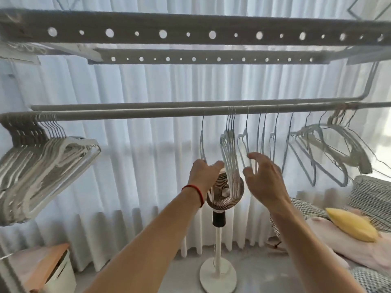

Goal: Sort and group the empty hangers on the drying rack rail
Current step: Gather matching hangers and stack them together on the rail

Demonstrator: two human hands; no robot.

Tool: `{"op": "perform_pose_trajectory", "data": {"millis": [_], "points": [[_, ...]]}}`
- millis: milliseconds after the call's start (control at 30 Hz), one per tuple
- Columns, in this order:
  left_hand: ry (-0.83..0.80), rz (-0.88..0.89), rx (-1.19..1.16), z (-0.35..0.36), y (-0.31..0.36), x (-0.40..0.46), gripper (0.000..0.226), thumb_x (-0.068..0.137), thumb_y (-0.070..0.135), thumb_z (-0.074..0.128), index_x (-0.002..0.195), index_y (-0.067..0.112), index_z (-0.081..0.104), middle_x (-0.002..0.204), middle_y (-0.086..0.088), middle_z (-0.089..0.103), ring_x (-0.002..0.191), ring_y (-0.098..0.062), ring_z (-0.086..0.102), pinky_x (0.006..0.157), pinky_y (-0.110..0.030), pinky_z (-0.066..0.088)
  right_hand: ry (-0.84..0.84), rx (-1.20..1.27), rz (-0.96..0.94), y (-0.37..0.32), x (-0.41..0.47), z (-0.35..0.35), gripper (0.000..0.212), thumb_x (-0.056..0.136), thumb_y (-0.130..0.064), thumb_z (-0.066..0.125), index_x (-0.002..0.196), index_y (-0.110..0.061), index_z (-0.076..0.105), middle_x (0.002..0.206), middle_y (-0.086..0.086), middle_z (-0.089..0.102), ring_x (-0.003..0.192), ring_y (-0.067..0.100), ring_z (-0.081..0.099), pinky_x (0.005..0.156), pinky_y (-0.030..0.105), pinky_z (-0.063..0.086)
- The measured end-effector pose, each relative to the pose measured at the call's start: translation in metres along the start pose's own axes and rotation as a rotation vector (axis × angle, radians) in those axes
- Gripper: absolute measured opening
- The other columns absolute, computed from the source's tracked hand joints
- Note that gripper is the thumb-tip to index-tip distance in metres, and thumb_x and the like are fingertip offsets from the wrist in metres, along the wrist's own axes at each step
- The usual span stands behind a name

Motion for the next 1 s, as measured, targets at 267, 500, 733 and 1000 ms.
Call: {"op": "perform_pose_trajectory", "data": {"millis": [267, 500, 733, 1000], "points": [[0.101, 0.024, -0.083, 0.04, -0.004, 0.016, 0.022, 0.099, 0.018, 0.054, 0.114, 0.002, 0.056, 0.089, -0.011, 0.066, 0.052, -0.017, 0.061, 0.066, -0.04, 0.06, -0.106, -0.05, -0.038, 0.025, 0.046, -0.006, 0.052, 0.097, -0.017, 0.059, 0.146, -0.008, 0.048, 0.155, 0.01, 0.043, 0.144, 0.029, 0.039, 0.115, 0.039, 0.034], [-0.068, 0.029, -0.063, 0.061, 0.005, 0.02, 0.028, 0.102, 0.016, 0.045, 0.106, -0.002, 0.066, 0.081, -0.013, 0.065, 0.068, -0.026, 0.06, 0.069, -0.04, 0.055, -0.199, -0.142, 0.008, 0.031, 0.062, -0.001, 0.05, 0.096, -0.022, 0.059, 0.14, -0.002, 0.043, 0.144, 0.02, 0.043, 0.129, 0.037, 0.048, 0.096, 0.041, 0.043], [-0.151, 0.035, -0.11, 0.081, 0.018, 0.018, 0.028, 0.099, 0.03, 0.058, 0.085, 0.006, 0.063, 0.073, -0.014, 0.059, 0.062, -0.024, 0.053, 0.049, -0.026, 0.042, -0.197, 0.002, 0.131, 0.037, 0.082, -0.001, 0.025, 0.097, -0.022, 0.059, 0.09, 0.0, 0.052, 0.085, 0.014, 0.057, 0.067, 0.023, 0.056, 0.049, 0.028, 0.037], [-0.293, -0.149, -0.385, 0.071, 0.02, 0.023, 0.02, 0.099, 0.02, 0.063, 0.098, 0.001, 0.069, 0.073, -0.01, 0.069, 0.065, -0.024, 0.068, 0.059, -0.034, 0.057, -0.163, 0.444, 0.335, 0.044, 0.089, 0.004, 0.033, 0.095, -0.024, 0.064, 0.087, 0.007, 0.069, 0.087, 0.023, 0.074, 0.085, 0.041, 0.073, 0.082, 0.057, 0.06]]}}
Point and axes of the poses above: each hand's wrist, its own x-axis towards the middle knuckle, its own z-axis out of the palm, y = z × x, the point moved 2 cm from there along x, towards the middle knuckle
